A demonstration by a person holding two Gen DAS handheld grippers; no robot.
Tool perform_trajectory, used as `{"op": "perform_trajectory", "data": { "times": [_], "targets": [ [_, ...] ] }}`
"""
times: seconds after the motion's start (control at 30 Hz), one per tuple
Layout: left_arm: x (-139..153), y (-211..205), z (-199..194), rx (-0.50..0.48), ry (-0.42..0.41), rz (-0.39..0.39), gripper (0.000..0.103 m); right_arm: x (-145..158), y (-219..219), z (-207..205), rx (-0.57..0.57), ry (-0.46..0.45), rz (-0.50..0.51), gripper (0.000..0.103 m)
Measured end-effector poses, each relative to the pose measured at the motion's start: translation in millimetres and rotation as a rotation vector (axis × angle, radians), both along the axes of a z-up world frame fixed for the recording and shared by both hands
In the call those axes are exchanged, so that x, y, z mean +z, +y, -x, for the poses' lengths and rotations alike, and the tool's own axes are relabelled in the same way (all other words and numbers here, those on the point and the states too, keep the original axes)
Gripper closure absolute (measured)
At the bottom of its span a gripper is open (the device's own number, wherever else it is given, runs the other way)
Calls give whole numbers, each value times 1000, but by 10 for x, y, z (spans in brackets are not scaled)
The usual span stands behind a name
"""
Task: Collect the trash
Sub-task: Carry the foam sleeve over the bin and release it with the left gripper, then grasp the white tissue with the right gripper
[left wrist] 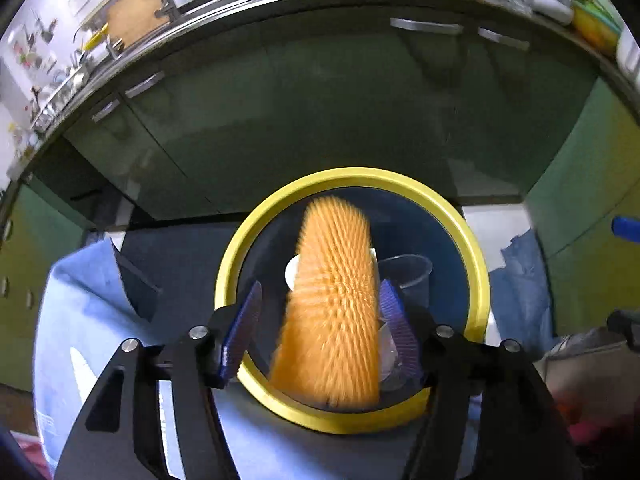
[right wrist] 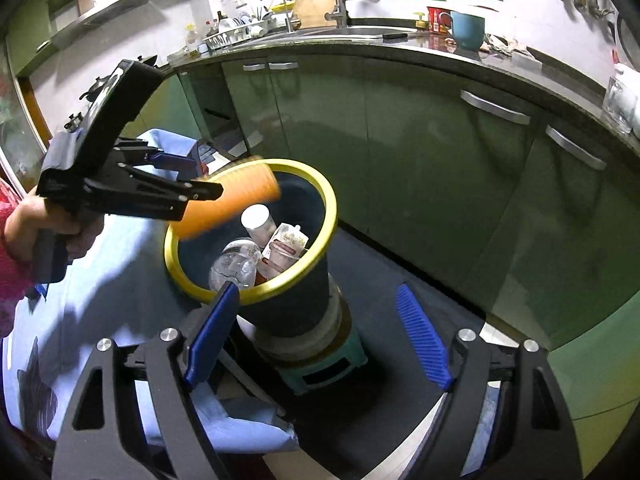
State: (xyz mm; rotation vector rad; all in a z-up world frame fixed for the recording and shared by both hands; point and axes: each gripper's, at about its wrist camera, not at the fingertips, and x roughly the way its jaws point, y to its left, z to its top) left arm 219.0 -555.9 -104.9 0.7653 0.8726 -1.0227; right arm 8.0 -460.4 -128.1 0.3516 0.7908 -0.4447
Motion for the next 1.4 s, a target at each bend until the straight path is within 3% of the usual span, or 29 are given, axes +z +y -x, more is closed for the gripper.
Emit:
{"op": "perform_trajectory", "data": {
  "times": [0.07, 0.23, 0.4, 0.5, 0.67, 0.8, 1.0, 1.07, 1.27, 1.4],
  "targets": [
    [99, 121, 19, 11, 30, 49, 28, -9, 14, -19, 4, 7, -2, 26],
    [596, 834, 215, 56, -16, 212, 22, -35, 112, -158, 43, 15, -7, 26],
    [1098, 2078, 370, 213, -111, 403, 12, 6, 400, -492, 142, 24, 5, 26],
    [1248, 2818, 303, 345, -126, 472, 11, 63, 650, -768, 222, 29, 18, 26],
    [1302, 3935, 128, 633, -258, 490, 8, 187, 1228, -1290, 413, 22, 17, 26],
    [1174, 4698, -58, 847, -341, 483, 7, 251, 1789, -1804, 598, 22, -28, 26],
    [735, 5438, -397, 1054, -325, 486, 7, 346, 2449, -2350, 782, 8, -126, 39],
    [607, 5585, -484, 1092, -315, 479, 7, 378, 2576, -2476, 819, 4, -181, 48],
    [443, 5649, -447, 1107, -320, 448, 7, 314, 2801, -2907, 818, 47, -284, 49],
    [423, 5505, -451, 1086, -319, 434, 7, 193, 2979, -3168, 816, 117, -281, 48]
  ]
}}
